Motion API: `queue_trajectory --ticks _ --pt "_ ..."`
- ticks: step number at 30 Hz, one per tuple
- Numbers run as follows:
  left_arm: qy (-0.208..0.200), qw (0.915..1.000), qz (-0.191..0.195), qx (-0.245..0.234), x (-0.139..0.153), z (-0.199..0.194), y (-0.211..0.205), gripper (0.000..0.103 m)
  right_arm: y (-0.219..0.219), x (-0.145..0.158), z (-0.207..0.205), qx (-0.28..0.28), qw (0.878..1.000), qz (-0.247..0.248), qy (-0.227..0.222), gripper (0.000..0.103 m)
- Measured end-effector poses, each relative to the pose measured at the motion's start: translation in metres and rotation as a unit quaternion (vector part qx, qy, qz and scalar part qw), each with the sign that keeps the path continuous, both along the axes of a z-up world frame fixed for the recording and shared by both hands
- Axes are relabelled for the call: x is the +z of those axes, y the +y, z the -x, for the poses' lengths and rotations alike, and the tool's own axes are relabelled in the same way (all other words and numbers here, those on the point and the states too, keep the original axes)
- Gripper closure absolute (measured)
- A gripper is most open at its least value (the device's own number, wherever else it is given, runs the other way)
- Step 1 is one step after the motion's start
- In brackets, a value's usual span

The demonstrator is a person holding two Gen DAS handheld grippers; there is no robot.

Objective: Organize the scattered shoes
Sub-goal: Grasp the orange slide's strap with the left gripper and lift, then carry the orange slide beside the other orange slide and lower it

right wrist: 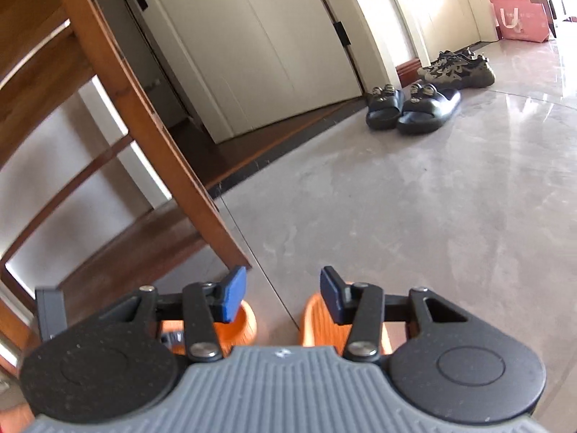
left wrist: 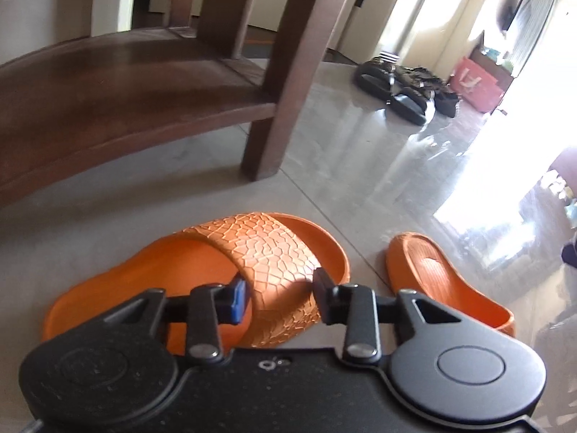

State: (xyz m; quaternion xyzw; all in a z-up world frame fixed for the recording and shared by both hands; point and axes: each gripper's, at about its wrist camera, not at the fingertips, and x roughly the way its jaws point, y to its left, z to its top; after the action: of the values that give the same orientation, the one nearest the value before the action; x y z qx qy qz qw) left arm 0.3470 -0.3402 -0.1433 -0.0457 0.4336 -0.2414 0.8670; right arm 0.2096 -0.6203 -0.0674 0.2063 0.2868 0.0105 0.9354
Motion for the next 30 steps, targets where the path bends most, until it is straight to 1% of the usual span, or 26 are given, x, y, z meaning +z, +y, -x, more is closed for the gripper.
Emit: queue_trajectory --ticks 2,3,5,6,8,10,11,13,15,21,26,30 --pt "0.004 0.9999 0.014 -0.005 -0.003 0.000 0.004 0.074 -0.003 0.010 0.013 0.007 1.000 0.013 -0.005 0.052" --pt "0.010 0.9995 0.027 -0.014 -0.006 0.000 0.008 0.075 -0.005 0.016 0.019 0.010 1.000 0.016 -0.009 0.049" --pt "0.018 0.9985 0.041 -0.032 -0.011 0.000 0.013 0.078 -0.012 0.027 0.031 0.010 1.000 0.010 -0.020 0.046" --pt "0.014 0.9977 0.042 -0.051 -0.014 0.001 0.014 0.078 -0.017 0.032 0.036 0.010 1.000 0.006 -0.028 0.044" --pt "-0.007 0.9949 0.025 -0.097 -0.013 0.006 0.008 0.078 -0.021 0.039 0.044 0.010 0.999 0.005 -0.037 0.040" --pt "-0.013 0.9894 0.019 -0.143 -0.011 0.012 -0.001 0.080 -0.021 0.041 0.049 0.008 0.999 0.024 -0.037 0.039" --pt "-0.012 0.9866 0.025 -0.161 -0.010 0.015 -0.005 0.081 -0.018 0.038 0.048 0.006 0.999 0.035 -0.030 0.039" --pt "-0.012 0.9794 0.040 -0.198 -0.008 0.024 -0.013 0.081 -0.014 0.030 0.046 0.007 0.999 0.038 -0.017 0.039" --pt "-0.007 0.9746 0.053 -0.217 -0.009 0.034 -0.018 0.082 -0.006 0.021 0.042 0.014 0.999 0.040 -0.006 0.039" --pt "0.005 0.9657 0.072 -0.249 -0.015 0.058 -0.012 0.084 0.029 0.001 0.040 0.065 0.993 0.098 0.015 0.040" --pt "-0.002 0.9542 0.051 -0.295 -0.011 0.078 -0.007 0.084 0.054 -0.015 0.041 0.107 0.984 0.141 0.034 0.040" --pt "-0.014 0.9389 0.027 -0.343 -0.008 0.091 -0.006 0.084 0.063 -0.025 0.045 0.119 0.982 0.139 0.042 0.040"
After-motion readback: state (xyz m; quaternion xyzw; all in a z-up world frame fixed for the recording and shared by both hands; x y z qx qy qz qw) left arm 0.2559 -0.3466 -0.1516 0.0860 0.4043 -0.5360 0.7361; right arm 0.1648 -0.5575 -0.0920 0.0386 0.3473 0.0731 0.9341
